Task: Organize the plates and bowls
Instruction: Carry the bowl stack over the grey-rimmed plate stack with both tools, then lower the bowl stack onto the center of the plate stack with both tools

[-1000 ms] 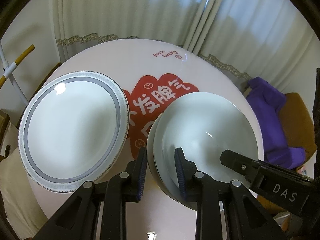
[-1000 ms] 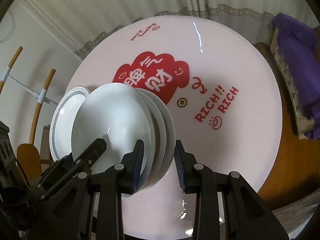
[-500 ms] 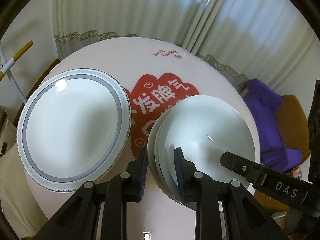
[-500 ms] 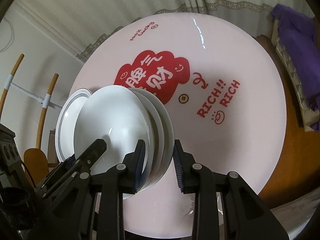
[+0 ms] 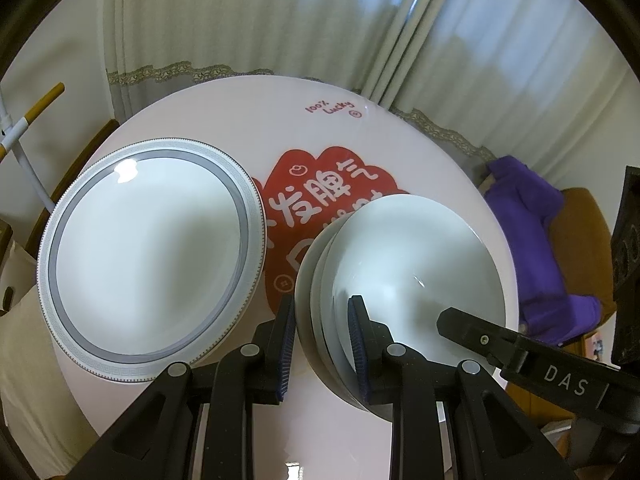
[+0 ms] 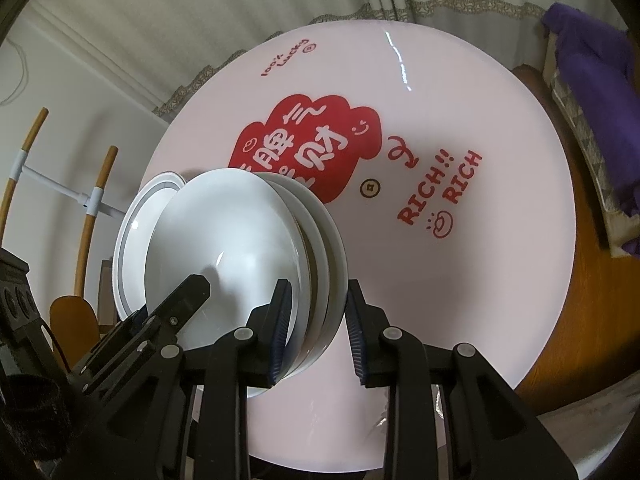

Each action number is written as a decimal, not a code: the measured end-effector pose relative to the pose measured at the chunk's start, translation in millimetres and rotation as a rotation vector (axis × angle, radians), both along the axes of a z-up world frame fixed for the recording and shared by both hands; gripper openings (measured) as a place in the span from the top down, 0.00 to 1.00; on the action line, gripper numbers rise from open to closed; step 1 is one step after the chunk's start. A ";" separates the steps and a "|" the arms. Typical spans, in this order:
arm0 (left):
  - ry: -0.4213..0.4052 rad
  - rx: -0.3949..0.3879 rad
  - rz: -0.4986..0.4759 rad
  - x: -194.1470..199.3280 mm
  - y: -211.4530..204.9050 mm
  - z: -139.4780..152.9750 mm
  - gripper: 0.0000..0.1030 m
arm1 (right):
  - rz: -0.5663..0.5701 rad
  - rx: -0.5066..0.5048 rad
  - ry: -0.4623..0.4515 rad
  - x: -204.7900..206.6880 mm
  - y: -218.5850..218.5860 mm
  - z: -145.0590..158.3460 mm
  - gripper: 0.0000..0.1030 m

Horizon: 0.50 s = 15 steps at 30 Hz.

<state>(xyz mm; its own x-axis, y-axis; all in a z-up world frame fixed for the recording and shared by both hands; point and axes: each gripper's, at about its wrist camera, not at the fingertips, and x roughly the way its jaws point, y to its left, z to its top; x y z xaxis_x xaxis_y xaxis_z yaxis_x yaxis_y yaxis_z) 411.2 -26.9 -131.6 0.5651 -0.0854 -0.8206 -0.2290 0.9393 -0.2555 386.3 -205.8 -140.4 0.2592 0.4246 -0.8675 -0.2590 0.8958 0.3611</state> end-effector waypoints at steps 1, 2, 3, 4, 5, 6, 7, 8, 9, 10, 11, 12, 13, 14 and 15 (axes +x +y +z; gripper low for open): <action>0.001 -0.001 -0.002 -0.1 0.2 -0.2 0.79 | 0.000 -0.001 0.000 -0.1 0.1 0.0 0.74; 0.001 -0.005 0.000 -0.4 0.5 0.4 0.79 | 0.001 -0.003 0.000 0.1 0.4 0.1 0.75; 0.002 -0.004 0.000 -0.7 0.2 1.1 0.79 | -0.001 -0.002 0.001 0.0 0.3 0.1 0.75; 0.001 -0.004 0.000 -1.1 0.2 1.6 0.79 | 0.000 -0.003 0.000 -0.1 0.6 0.3 0.75; 0.000 -0.005 0.000 -1.6 0.1 2.2 0.79 | 0.000 -0.005 0.000 -0.3 0.9 0.4 0.75; 0.001 -0.004 -0.001 -1.7 0.2 2.5 0.79 | -0.001 -0.004 0.002 -0.7 1.0 0.4 0.75; 0.001 -0.006 0.000 -2.1 0.3 3.1 0.79 | -0.001 -0.003 0.001 -0.9 1.2 0.6 0.75; 0.001 -0.011 0.000 -2.6 0.8 3.6 0.79 | 0.000 -0.004 0.001 -1.3 1.3 1.0 0.75; 0.000 -0.009 -0.003 -2.8 0.6 4.2 0.79 | -0.002 -0.003 0.000 -1.9 1.1 1.4 0.75; -0.002 -0.008 -0.006 -3.4 0.3 5.0 0.79 | -0.001 -0.003 -0.001 -2.2 1.1 1.7 0.75; -0.003 -0.008 -0.006 -2.7 -0.2 4.8 0.79 | -0.002 -0.003 -0.002 -2.6 1.0 2.4 0.75; -0.005 -0.007 -0.008 -3.4 -0.4 5.5 0.79 | -0.004 -0.004 -0.005 -3.3 0.8 3.4 0.75; -0.008 -0.006 -0.010 -4.3 -0.7 6.7 0.79 | -0.003 -0.005 -0.006 -3.3 0.8 4.1 0.75; -0.010 -0.007 -0.011 -4.9 -1.1 7.2 0.79 | -0.004 -0.005 -0.008 -3.9 0.5 5.3 0.75; -0.011 -0.009 -0.012 -5.9 -0.7 8.0 0.79 | -0.005 -0.005 -0.010 -4.4 0.4 6.6 0.75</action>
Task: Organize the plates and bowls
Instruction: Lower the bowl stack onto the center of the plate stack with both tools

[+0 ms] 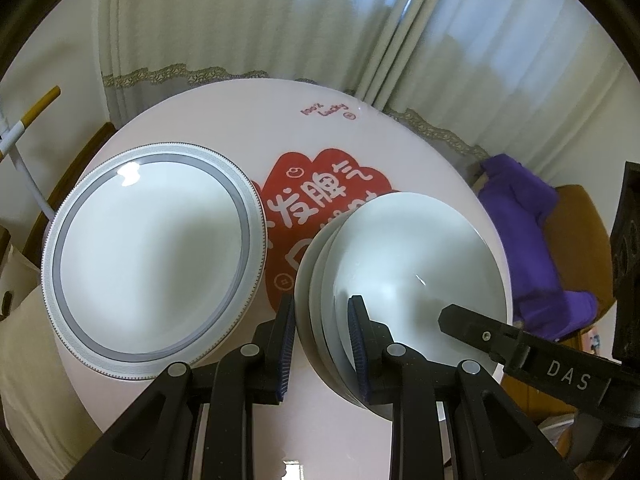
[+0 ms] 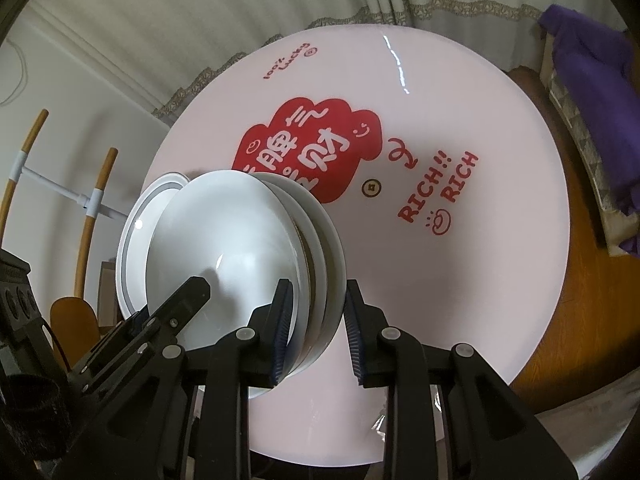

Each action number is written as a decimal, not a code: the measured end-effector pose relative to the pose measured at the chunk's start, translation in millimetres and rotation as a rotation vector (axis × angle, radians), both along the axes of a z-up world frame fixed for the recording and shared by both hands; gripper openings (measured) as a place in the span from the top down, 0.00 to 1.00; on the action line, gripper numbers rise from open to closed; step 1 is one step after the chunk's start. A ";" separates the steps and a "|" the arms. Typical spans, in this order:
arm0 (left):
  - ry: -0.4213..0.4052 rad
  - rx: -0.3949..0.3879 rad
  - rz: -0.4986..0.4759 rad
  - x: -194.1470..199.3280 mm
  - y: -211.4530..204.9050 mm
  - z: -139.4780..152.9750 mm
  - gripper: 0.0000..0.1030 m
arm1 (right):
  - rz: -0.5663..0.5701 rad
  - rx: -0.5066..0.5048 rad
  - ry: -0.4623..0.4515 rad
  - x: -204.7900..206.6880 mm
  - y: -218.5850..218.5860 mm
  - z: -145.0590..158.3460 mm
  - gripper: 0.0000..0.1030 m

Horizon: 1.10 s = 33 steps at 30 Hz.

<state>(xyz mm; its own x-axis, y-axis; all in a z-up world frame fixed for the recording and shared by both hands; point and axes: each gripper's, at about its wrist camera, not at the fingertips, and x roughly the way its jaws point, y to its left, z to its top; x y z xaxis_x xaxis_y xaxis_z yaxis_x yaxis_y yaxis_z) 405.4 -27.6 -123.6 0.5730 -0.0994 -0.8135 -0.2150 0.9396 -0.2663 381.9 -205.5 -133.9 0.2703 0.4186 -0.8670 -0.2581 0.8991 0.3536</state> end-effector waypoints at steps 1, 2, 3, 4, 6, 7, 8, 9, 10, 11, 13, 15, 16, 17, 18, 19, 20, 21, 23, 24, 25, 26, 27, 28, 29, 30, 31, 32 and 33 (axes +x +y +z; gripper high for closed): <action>-0.003 -0.001 -0.001 -0.9 0.0 1.2 0.79 | -0.001 0.001 -0.003 -0.6 -0.2 1.5 0.75; -0.006 -0.001 -0.002 -1.9 0.2 2.8 0.79 | -0.002 0.001 -0.005 -1.4 -0.4 3.1 0.75; -0.009 -0.001 -0.003 -2.9 0.3 4.4 0.79 | -0.003 0.002 -0.008 -2.3 -0.7 5.1 0.75; -0.011 -0.002 -0.004 -3.9 0.5 6.2 0.79 | -0.003 0.003 -0.010 -2.6 -0.9 6.6 0.75; -0.019 -0.003 -0.005 -6.2 1.2 10.8 0.79 | -0.003 0.007 -0.016 -4.7 -1.4 11.4 0.75; -0.023 -0.002 -0.006 -6.7 1.4 12.8 0.79 | -0.003 0.006 -0.019 -6.0 -1.2 13.9 0.75; -0.027 -0.002 -0.006 -7.8 1.8 15.2 0.79 | -0.003 0.006 -0.022 -6.9 -1.1 15.8 0.75; -0.031 -0.003 -0.005 -9.1 2.4 17.3 0.79 | -0.003 0.006 -0.026 -8.2 -0.7 18.4 0.75; -0.035 -0.003 -0.005 -10.4 3.3 19.7 0.79 | -0.002 0.006 -0.031 -9.4 0.0 21.3 0.75; -0.039 -0.004 -0.004 -11.9 4.3 22.2 0.79 | -0.003 0.009 -0.035 -10.4 0.4 24.3 0.75; -0.046 -0.002 -0.003 -14.6 6.6 27.2 0.79 | 0.000 0.009 -0.043 -11.8 2.4 29.8 0.75; -0.059 -0.002 0.004 -18.5 10.7 33.8 0.79 | 0.004 0.011 -0.053 -13.6 5.5 36.4 0.75; -0.063 -0.001 0.007 -19.8 12.0 36.5 0.79 | 0.008 0.012 -0.059 -14.8 7.7 40.1 0.75; -0.071 -0.001 0.011 -22.0 14.7 39.9 0.79 | 0.010 0.014 -0.066 -16.0 9.5 43.8 0.75; -0.077 -0.001 0.016 -24.1 17.3 42.8 0.79 | 0.015 0.015 -0.074 -17.5 13.0 48.3 0.75; -0.082 -0.002 0.021 -26.3 20.5 45.4 0.79 | 0.018 0.018 -0.079 -18.5 15.5 51.1 0.75; -0.088 -0.002 0.027 -28.8 24.3 48.1 0.79 | 0.022 0.020 -0.084 -19.8 18.8 54.3 0.75; -0.092 -0.002 0.033 -31.5 27.6 50.1 0.79 | 0.030 0.021 -0.090 -21.2 23.7 57.8 0.75; -0.099 -0.001 0.047 -36.4 36.7 53.2 0.79 | 0.041 0.022 -0.097 -23.6 32.7 62.2 0.75; -0.101 -0.001 0.054 -39.3 41.5 54.1 0.79 | 0.049 0.024 -0.099 -24.7 38.2 63.8 0.75; -0.103 0.001 0.061 -41.5 46.4 55.1 0.79 | 0.054 0.026 -0.100 -25.3 42.3 65.0 0.75; -0.106 0.002 0.071 -44.1 51.9 55.9 0.79 | 0.064 0.026 -0.102 -26.0 49.3 66.0 0.75; -0.106 0.003 0.080 -46.4 57.4 56.1 0.79 | 0.073 0.028 -0.102 -26.1 55.6 66.0 0.75; -0.105 0.002 0.089 -48.6 63.3 55.8 0.79 | 0.080 0.031 -0.100 -26.4 62.2 65.6 0.75; -0.102 0.004 0.095 -50.6 67.7 55.6 0.79 | 0.089 0.029 -0.098 -26.9 68.2 64.4 0.75; -0.097 0.005 0.104 -52.2 73.6 54.6 0.79 | 0.099 0.027 -0.095 -27.2 75.8 63.1 0.75; -0.094 0.006 0.112 -53.2 77.9 54.0 0.79 | 0.105 0.028 -0.093 -27.2 81.6 61.9 0.75; -0.090 0.007 0.121 -54.6 84.0 53.0 0.79 | 0.113 0.027 -0.091 -27.4 88.0 60.7 0.75; -0.088 0.008 0.130 -55.9 90.3 52.2 0.79 | 0.124 0.028 -0.086 -27.4 96.6 58.6 0.75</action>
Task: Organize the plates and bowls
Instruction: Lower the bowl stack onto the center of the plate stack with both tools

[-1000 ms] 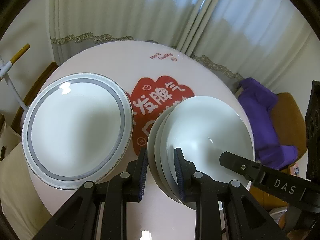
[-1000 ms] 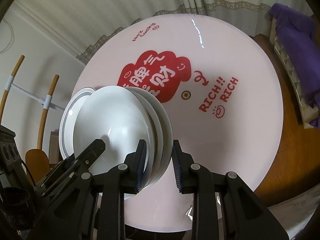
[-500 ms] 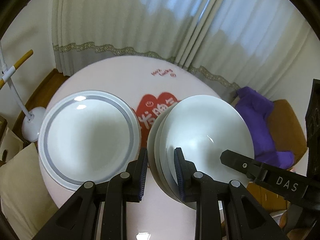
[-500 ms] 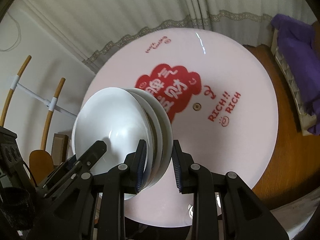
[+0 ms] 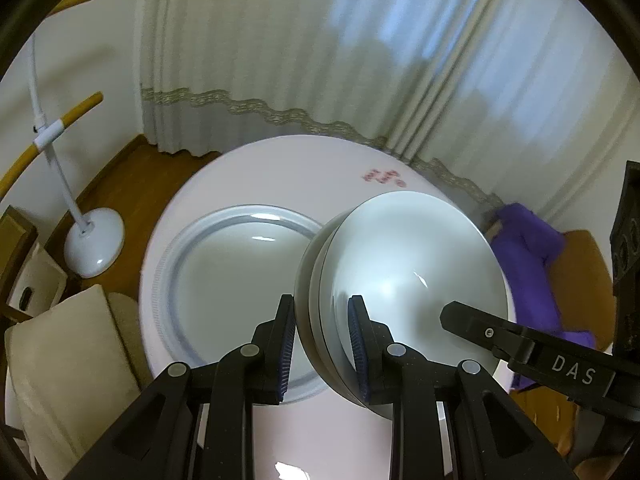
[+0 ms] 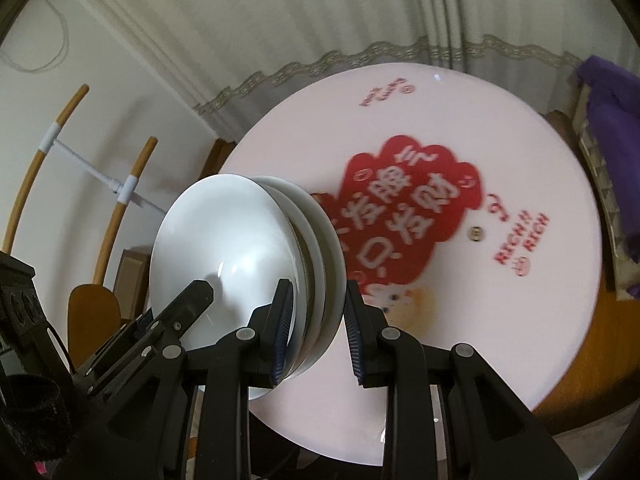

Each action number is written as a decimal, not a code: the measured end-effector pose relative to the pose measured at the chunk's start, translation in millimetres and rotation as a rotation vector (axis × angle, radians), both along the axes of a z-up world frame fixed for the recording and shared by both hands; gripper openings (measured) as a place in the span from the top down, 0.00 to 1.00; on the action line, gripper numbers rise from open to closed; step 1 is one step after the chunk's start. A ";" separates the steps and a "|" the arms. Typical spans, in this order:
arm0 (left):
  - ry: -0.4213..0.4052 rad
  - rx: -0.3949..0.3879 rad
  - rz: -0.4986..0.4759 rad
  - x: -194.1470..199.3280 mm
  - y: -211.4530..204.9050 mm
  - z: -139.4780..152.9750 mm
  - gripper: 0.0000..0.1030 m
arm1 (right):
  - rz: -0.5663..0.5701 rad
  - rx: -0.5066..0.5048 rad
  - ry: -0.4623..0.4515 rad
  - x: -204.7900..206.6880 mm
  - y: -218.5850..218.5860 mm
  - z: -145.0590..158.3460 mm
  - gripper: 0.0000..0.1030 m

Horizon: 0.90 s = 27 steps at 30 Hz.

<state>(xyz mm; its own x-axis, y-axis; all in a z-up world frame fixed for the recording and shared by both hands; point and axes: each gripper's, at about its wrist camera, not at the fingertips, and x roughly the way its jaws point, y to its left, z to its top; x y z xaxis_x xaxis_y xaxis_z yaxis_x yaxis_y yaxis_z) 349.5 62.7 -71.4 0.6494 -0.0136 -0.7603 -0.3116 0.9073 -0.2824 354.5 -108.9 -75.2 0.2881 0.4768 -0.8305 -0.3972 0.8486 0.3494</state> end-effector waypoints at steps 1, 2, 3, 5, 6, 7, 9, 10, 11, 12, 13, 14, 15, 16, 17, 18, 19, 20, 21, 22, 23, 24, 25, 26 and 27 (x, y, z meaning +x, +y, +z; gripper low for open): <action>0.002 0.001 0.007 -0.4 4.6 -0.1 0.79 | 0.005 0.001 0.003 -0.1 5.1 -1.8 0.75; 0.005 0.002 0.015 -1.7 10.1 -0.5 0.79 | 0.015 0.001 0.008 0.4 13.3 -4.0 0.75; 0.007 0.003 0.021 -2.3 14.3 -0.5 0.79 | 0.023 0.000 0.011 0.6 20.0 -6.0 0.75; 0.012 0.007 0.033 -3.7 22.9 -2.9 0.79 | 0.034 -0.001 0.018 0.7 31.3 -9.1 0.75; 0.015 0.007 0.038 -4.0 26.6 -4.1 0.79 | 0.041 -0.003 0.021 0.7 38.0 -11.3 0.75; 0.019 0.008 0.041 -0.8 30.6 -4.7 0.79 | 0.045 -0.004 0.024 0.8 42.1 -12.8 0.75; 0.028 0.006 0.048 1.2 37.7 -6.9 0.79 | 0.053 -0.008 0.032 1.0 51.9 -17.6 0.75; 0.032 0.005 0.050 3.1 41.1 -8.1 0.79 | 0.055 -0.011 0.036 1.5 55.2 -19.2 0.75; 0.037 0.003 0.052 4.9 44.5 -9.7 0.79 | 0.057 -0.013 0.042 1.2 59.4 -21.5 0.75; 0.041 -0.001 0.054 5.4 47.3 -11.0 0.79 | 0.060 -0.017 0.048 1.4 63.3 -24.5 0.75; 0.044 -0.006 0.057 7.1 51.0 -11.5 0.79 | 0.061 -0.021 0.054 1.8 66.4 -26.8 0.75; 0.048 -0.009 0.059 9.1 52.9 -12.0 0.79 | 0.063 -0.023 0.056 0.5 68.3 -27.4 0.75; 0.052 -0.011 0.061 10.3 54.7 -13.1 0.79 | 0.064 -0.029 0.059 0.6 71.2 -29.5 0.75; 0.054 -0.014 0.062 11.6 57.7 -13.3 0.79 | 0.066 -0.033 0.061 0.9 73.0 -30.7 0.75; 0.056 -0.017 0.062 12.9 59.7 -13.7 0.79 | 0.066 -0.036 0.064 1.2 75.3 -32.5 0.75; 0.058 -0.017 0.061 14.2 61.5 -14.3 0.79 | 0.065 -0.038 0.066 1.5 76.9 -33.9 0.75; 0.060 -0.016 0.060 15.4 62.6 -14.5 0.79 | 0.066 -0.041 0.068 2.0 78.7 -35.2 0.75; 0.062 -0.018 0.060 16.9 64.0 -14.9 0.79 | 0.065 -0.043 0.070 2.6 79.9 -36.2 0.75; 0.065 -0.021 0.060 18.4 65.3 -15.6 0.79 | 0.065 -0.046 0.072 3.3 81.1 -37.2 0.75; 0.067 -0.022 0.060 19.2 68.4 -17.1 0.79 | 0.064 -0.047 0.075 4.0 82.3 -37.7 0.75; 0.071 -0.023 0.060 20.4 69.0 -18.2 0.79 | 0.062 -0.049 0.078 4.9 83.0 -39.0 0.75; 0.074 -0.023 0.059 21.4 70.0 -19.3 0.79 | 0.062 -0.051 0.080 5.8 83.7 -40.1 0.75; 0.075 -0.026 0.058 22.0 71.1 -19.6 0.79 | 0.062 -0.053 0.082 6.7 84.6 -41.1 0.75; 0.077 -0.028 0.059 23.3 72.9 -20.4 0.79 | 0.061 -0.054 0.085 7.9 85.5 -42.4 0.75; 0.079 -0.028 0.058 24.8 73.8 -20.8 0.79 | 0.062 -0.055 0.087 8.2 85.9 -43.1 0.75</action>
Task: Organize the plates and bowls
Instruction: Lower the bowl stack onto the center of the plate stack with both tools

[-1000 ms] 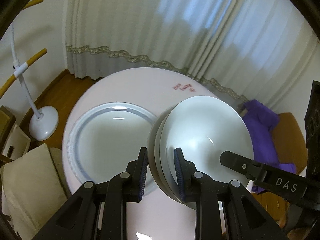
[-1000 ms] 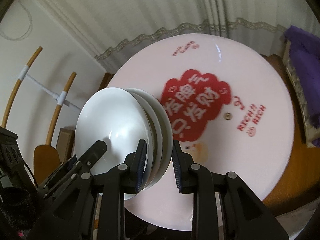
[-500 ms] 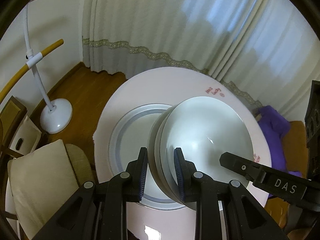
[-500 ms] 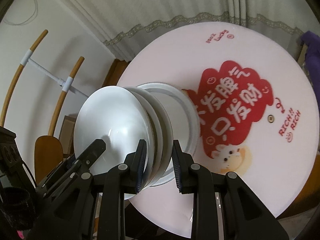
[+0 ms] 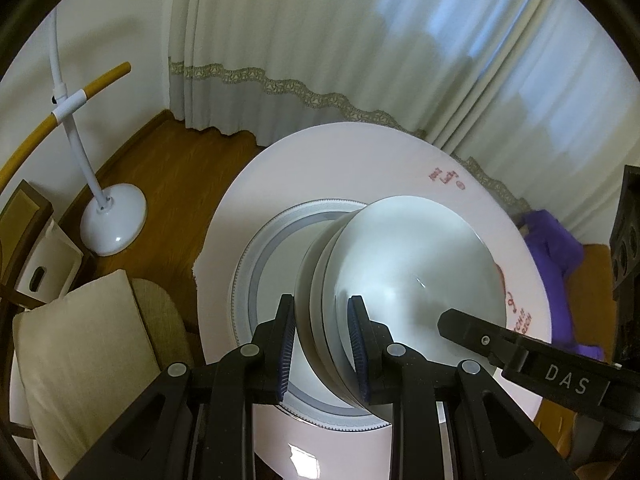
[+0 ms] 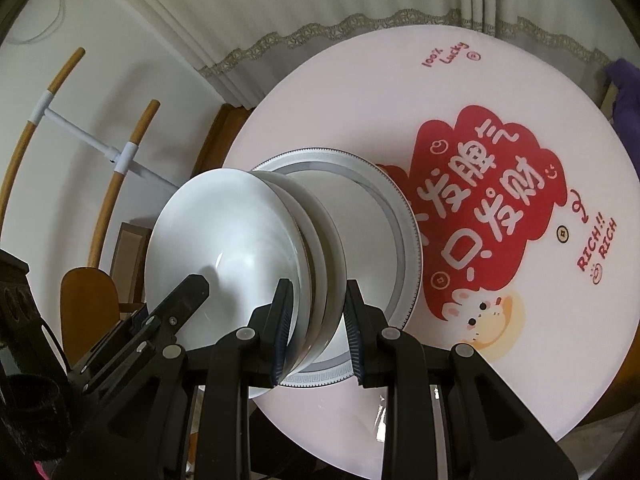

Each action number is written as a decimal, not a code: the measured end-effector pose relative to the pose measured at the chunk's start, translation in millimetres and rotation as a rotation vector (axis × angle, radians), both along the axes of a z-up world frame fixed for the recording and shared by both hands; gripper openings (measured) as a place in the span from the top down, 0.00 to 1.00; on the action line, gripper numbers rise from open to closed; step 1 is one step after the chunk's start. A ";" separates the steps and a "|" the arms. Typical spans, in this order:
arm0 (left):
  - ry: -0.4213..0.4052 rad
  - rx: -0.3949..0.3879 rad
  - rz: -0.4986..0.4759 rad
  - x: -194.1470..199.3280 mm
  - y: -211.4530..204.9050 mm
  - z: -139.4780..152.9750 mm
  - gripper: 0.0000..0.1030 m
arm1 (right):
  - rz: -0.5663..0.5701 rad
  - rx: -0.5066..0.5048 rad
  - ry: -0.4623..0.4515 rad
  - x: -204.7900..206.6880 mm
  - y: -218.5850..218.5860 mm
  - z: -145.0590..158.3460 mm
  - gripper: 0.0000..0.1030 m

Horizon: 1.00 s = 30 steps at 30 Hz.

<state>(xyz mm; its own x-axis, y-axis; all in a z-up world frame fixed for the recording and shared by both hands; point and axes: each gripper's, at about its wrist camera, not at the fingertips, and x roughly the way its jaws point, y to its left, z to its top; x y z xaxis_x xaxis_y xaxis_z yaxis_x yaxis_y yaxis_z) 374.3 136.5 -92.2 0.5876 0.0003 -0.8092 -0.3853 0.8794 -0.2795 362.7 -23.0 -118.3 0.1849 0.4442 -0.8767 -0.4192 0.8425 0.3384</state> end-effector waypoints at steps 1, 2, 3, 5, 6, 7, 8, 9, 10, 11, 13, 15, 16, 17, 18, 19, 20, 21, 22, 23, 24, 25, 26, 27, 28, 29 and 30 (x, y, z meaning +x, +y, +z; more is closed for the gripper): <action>0.001 -0.001 -0.002 1.5 1.7 -1.7 0.79 | 0.001 -0.002 0.002 0.2 0.5 -0.8 0.75; 0.004 -0.003 -0.003 3.0 3.2 -2.6 0.79 | -0.001 -0.006 0.005 0.7 0.7 -2.0 0.75; 0.007 -0.006 -0.005 4.3 4.0 -3.2 0.79 | -0.001 -0.008 0.006 1.5 1.0 -2.9 0.75; 0.012 -0.008 -0.007 6.6 5.6 -5.7 0.79 | -0.004 -0.011 0.009 3.0 1.5 -3.7 0.75; 0.014 -0.010 -0.009 8.3 5.9 -7.1 0.79 | -0.005 -0.014 0.010 3.5 2.0 -3.9 0.75; 0.016 -0.013 -0.009 9.7 6.7 -8.1 0.79 | -0.007 -0.015 0.010 4.2 2.2 -4.2 0.75; 0.018 -0.014 -0.010 11.0 7.2 -8.8 0.79 | -0.008 -0.017 0.010 4.6 2.3 -4.6 0.75; 0.019 -0.015 -0.010 12.2 7.3 -10.1 0.79 | -0.008 -0.018 0.011 5.0 2.5 -5.0 0.75; 0.018 -0.015 -0.011 11.3 6.5 -10.1 0.79 | -0.007 -0.018 0.014 4.8 3.1 -5.3 0.75; 0.018 -0.012 -0.012 11.7 6.7 -9.5 0.79 | -0.008 -0.019 0.014 5.3 4.0 -5.7 0.75; 0.017 -0.013 -0.012 13.4 8.1 -10.8 0.79 | -0.008 -0.019 0.018 6.4 4.6 -5.9 0.75; 0.015 -0.015 -0.014 14.0 9.3 -11.6 0.79 | -0.009 -0.022 0.020 7.0 5.0 -6.4 0.75; 0.015 -0.015 -0.015 13.9 9.1 -12.5 0.79 | -0.010 -0.022 0.021 7.2 4.9 -6.5 0.75; 0.013 -0.018 -0.017 14.3 9.6 -13.3 0.78 | -0.011 -0.023 0.021 7.0 4.8 -6.8 0.75; 0.011 -0.024 -0.020 14.1 10.4 -13.6 0.78 | -0.013 -0.024 0.022 7.5 4.7 -7.1 0.75; 0.009 -0.030 -0.022 14.3 11.6 -13.7 0.78 | -0.015 -0.025 0.024 8.0 4.1 -8.1 0.75; 0.009 -0.032 -0.025 14.5 12.1 -14.0 0.78 | -0.019 -0.024 0.026 8.9 3.7 -8.8 0.75; 0.008 -0.033 -0.030 14.3 12.4 -14.5 0.78 | -0.025 -0.025 0.023 9.3 3.5 -9.0 0.74; 0.010 -0.037 -0.034 14.5 13.3 -15.0 0.77 | -0.030 -0.027 0.017 9.6 3.6 -9.0 0.74; 0.015 -0.047 -0.035 14.8 14.9 -15.8 0.77 | -0.031 -0.033 0.010 9.0 4.5 -8.7 0.73; 0.017 -0.057 -0.035 15.1 16.7 -16.0 0.77 | -0.028 -0.039 0.001 8.0 5.2 -8.0 0.72; 0.018 -0.067 -0.034 15.1 18.8 -16.2 0.77 | -0.027 -0.041 -0.005 7.1 6.3 -7.0 0.72; 0.016 -0.068 -0.038 15.6 20.3 -15.6 0.77 | -0.028 -0.045 -0.010 6.3 7.2 -6.6 0.71; 0.017 -0.060 -0.045 16.6 21.0 -14.0 0.76 | -0.028 -0.050 -0.021 5.4 7.9 -6.4 0.71; 0.017 -0.052 -0.052 16.5 21.4 -13.2 0.76 | -0.024 -0.055 -0.032 4.6 8.3 -6.1 0.71; 0.015 -0.049 -0.053 16.4 21.5 -12.2 0.76 | -0.016 -0.066 -0.049 2.7 9.6 -5.8 0.71; 0.013 -0.046 -0.052 15.8 22.2 -11.4 0.74 | -0.015 -0.070 -0.057 2.0 9.5 -5.5 0.71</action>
